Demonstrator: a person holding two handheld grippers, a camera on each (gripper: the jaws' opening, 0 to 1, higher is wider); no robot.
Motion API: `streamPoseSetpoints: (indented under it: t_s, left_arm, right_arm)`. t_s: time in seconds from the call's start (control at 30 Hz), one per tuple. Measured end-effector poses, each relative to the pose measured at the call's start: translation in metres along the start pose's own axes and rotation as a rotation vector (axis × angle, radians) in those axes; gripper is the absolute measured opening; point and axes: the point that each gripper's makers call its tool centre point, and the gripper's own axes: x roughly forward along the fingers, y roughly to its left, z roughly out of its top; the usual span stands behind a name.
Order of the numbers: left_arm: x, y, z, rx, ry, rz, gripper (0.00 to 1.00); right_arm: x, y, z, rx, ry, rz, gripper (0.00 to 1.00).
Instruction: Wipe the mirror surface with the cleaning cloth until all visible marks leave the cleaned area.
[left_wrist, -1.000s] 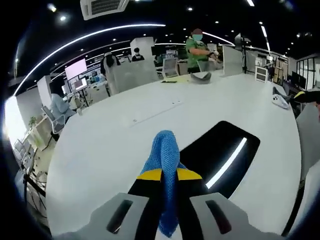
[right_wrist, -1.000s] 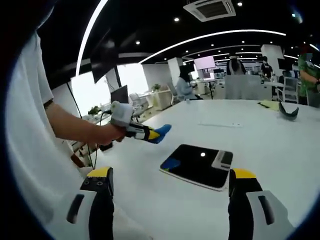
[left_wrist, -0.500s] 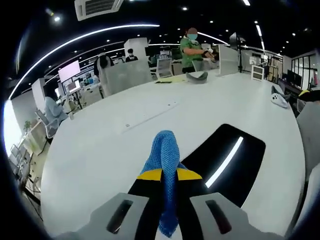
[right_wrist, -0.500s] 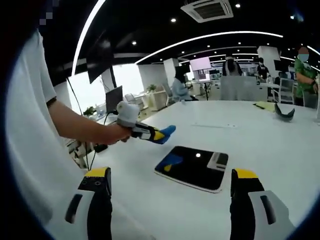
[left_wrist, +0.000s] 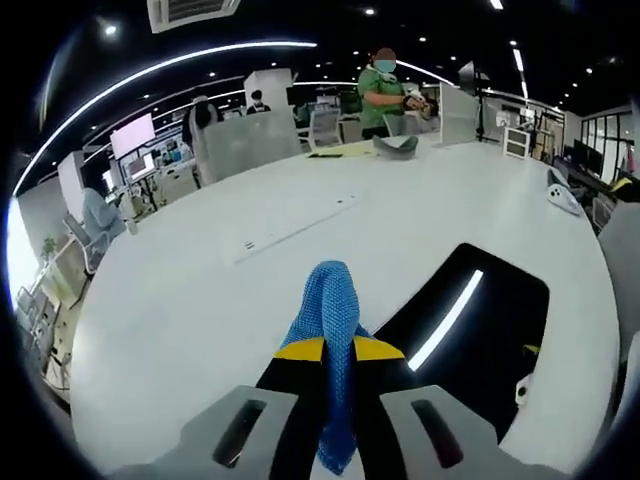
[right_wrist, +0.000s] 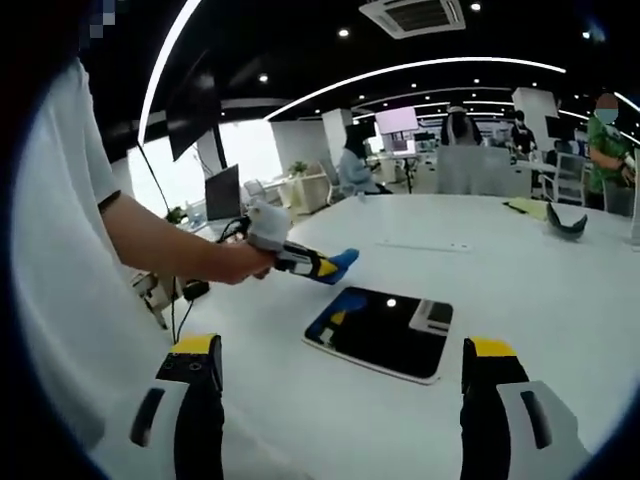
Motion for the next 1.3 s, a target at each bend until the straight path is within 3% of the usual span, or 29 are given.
streamPoseSetpoints:
  t_s: [0.6, 1.3]
  left_arm:
    - [0.028, -0.019, -0.023, -0.01, 0.055, -0.057, 0.06]
    - [0.03, -0.019, -0.026, -0.06, 0.016, -0.04, 0.06]
  right_arm:
    - [0.005, -0.008, -0.008, 0.028, 0.051, -0.016, 0.99]
    - [0.012, -0.005, -0.009, 0.032, 0.059, -0.002, 0.99]
